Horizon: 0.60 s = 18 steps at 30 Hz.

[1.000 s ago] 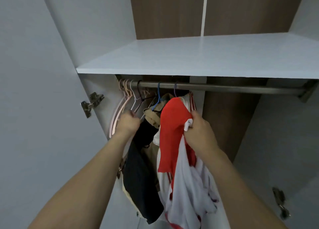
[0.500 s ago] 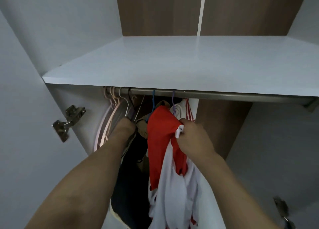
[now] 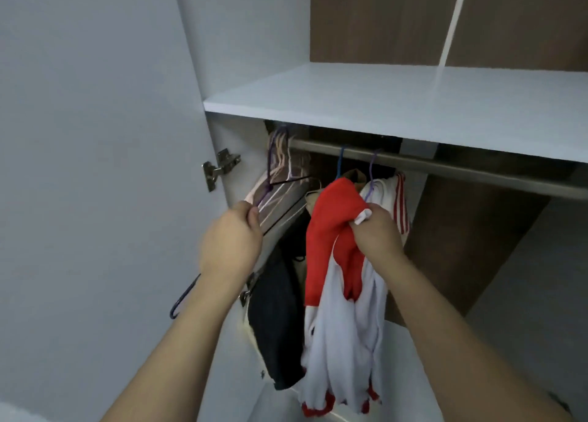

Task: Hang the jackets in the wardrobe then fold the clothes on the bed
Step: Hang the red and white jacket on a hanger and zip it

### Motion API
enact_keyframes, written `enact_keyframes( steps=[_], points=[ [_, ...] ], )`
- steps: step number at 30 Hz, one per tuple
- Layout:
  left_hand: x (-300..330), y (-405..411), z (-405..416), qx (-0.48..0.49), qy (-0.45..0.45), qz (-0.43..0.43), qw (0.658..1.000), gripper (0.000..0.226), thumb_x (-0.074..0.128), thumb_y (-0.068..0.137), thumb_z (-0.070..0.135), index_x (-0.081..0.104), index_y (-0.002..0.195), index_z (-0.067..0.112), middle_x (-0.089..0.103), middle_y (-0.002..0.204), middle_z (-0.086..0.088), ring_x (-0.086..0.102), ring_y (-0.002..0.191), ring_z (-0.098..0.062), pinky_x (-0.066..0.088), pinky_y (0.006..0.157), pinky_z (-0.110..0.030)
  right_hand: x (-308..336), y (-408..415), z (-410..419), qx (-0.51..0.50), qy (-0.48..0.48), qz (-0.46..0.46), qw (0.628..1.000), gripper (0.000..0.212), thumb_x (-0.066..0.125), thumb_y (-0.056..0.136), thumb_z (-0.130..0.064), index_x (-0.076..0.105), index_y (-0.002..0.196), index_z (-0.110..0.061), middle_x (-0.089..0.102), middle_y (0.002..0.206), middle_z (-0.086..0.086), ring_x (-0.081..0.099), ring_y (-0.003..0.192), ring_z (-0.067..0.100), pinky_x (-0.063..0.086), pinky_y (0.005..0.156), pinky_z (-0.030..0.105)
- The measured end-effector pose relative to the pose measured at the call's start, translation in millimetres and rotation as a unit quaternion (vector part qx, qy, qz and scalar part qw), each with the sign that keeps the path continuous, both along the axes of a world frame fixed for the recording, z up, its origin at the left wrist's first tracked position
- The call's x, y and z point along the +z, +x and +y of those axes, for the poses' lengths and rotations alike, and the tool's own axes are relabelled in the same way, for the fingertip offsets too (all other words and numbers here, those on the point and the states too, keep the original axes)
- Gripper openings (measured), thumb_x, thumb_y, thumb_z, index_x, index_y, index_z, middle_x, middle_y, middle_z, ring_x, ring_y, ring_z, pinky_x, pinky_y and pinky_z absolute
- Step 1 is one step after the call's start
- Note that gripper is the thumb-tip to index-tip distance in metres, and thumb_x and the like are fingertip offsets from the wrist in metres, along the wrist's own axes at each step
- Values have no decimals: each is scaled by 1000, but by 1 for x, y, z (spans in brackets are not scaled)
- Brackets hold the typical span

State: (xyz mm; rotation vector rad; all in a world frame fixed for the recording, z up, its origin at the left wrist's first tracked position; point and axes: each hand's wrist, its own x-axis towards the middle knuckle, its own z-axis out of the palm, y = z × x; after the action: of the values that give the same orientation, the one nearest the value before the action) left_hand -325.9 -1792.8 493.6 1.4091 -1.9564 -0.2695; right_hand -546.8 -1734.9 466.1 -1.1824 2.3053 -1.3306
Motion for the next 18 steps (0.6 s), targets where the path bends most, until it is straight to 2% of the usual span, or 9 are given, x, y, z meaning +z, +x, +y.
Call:
enact_keyframes(
  steps=[2, 3, 6, 9, 13, 15, 18],
  points=[
    [9, 30, 49, 21, -20, -25, 999, 25, 40, 101, 32, 60, 92, 20, 64, 76, -6, 58, 73, -37, 43, 58, -37, -4, 11, -3, 12, 15, -4, 1000, 17, 55, 92, -14, 63, 99, -1, 65, 100, 19, 60, 97, 37, 48, 86, 41],
    [13, 44, 72, 33, -23, -33, 999, 25, 39, 101, 33, 59, 91, 21, 62, 71, -4, 57, 69, -35, 41, 55, -36, -6, 16, -5, 15, 13, -7, 1000, 19, 56, 91, -15, 64, 101, 0, 65, 104, 22, 60, 100, 39, 48, 87, 41],
    [23, 84, 132, 76, 3, -41, 996, 24, 39, 101, 36, 57, 91, 25, 54, 60, 0, 54, 63, -29, 36, 49, -32, -7, 35, -7, 11, 23, 2, 1000, 22, 57, 91, -13, 66, 104, 2, 65, 110, 25, 59, 104, 41, 43, 82, 36],
    [33, 122, 176, 96, 46, -35, 994, 21, 42, 100, 37, 59, 92, 28, 52, 58, 3, 55, 62, -22, 39, 52, -29, -8, 55, 0, 20, 60, 0, 998, 23, 57, 90, -12, 65, 105, 3, 64, 113, 26, 59, 106, 39, 42, 80, 34],
    [42, 161, 204, 77, 96, -22, 992, 21, 46, 99, 36, 63, 89, 31, 52, 54, 7, 53, 57, -6, 34, 49, -23, -4, 90, 16, 56, 68, 32, 996, 15, 54, 92, -9, 62, 95, 3, 63, 108, 28, 59, 104, 40, 41, 79, 36],
    [44, 175, 210, 61, 112, -22, 992, 23, 46, 100, 36, 64, 87, 30, 47, 50, 9, 49, 49, -3, 29, 45, -18, 1, 109, 25, 62, 55, 27, 996, 19, 53, 93, -9, 61, 99, 6, 63, 107, 28, 59, 103, 41, 40, 78, 36],
    [41, 194, 217, 37, 113, -34, 992, 23, 45, 100, 35, 63, 85, 30, 44, 50, 10, 45, 46, -4, 25, 40, -14, 12, 137, 40, 88, 50, 31, 994, 23, 51, 95, -10, 61, 107, 7, 62, 111, 25, 57, 108, 38, 42, 89, 37]
  ],
)
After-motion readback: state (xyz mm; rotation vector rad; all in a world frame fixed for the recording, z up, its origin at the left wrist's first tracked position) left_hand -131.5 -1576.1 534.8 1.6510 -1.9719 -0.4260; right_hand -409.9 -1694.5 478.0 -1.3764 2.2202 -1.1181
